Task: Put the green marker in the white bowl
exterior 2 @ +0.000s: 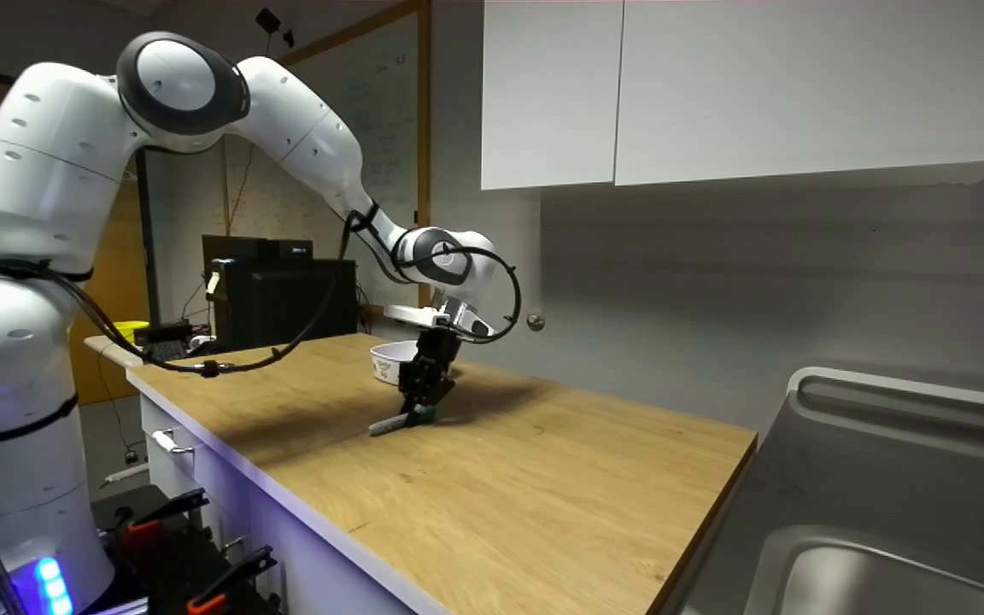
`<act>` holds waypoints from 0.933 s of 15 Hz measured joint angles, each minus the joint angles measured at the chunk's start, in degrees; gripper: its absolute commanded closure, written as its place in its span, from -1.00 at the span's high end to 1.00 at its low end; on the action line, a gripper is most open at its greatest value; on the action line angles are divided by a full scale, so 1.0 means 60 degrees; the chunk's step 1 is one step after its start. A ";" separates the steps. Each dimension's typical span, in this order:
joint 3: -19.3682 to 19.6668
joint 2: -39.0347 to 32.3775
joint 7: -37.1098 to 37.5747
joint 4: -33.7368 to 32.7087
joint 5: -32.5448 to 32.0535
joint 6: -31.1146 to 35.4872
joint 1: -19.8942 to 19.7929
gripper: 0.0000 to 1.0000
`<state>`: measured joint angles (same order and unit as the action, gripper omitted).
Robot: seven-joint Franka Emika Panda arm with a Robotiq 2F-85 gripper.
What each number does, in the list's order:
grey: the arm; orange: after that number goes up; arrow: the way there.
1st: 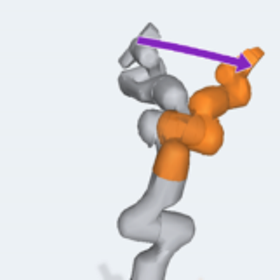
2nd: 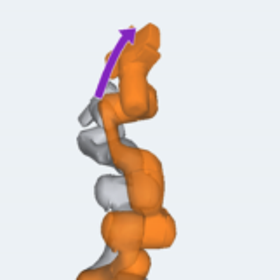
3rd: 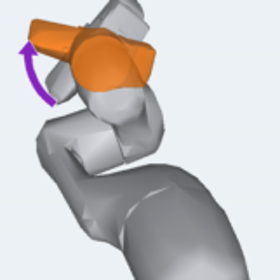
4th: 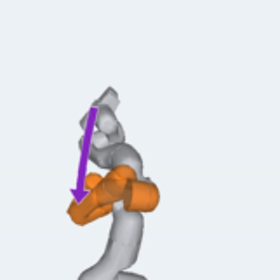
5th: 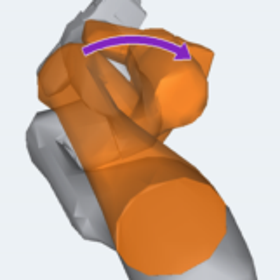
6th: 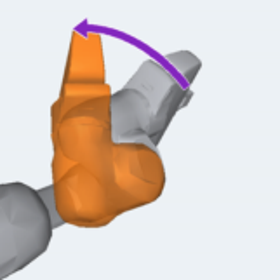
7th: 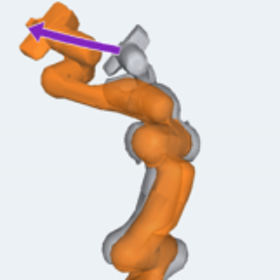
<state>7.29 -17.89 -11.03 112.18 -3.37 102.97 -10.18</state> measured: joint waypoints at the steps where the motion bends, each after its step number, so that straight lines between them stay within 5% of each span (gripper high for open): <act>1: 0.0001 0.0002 0.0056 -0.0003 -0.0045 -0.0004 0.0001 -0.91; 14: -0.0410 0.2673 0.1195 -0.0020 -0.1087 -0.1267 0.1048 -0.88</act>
<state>4.82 -1.85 -3.86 112.06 -9.90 95.37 -3.89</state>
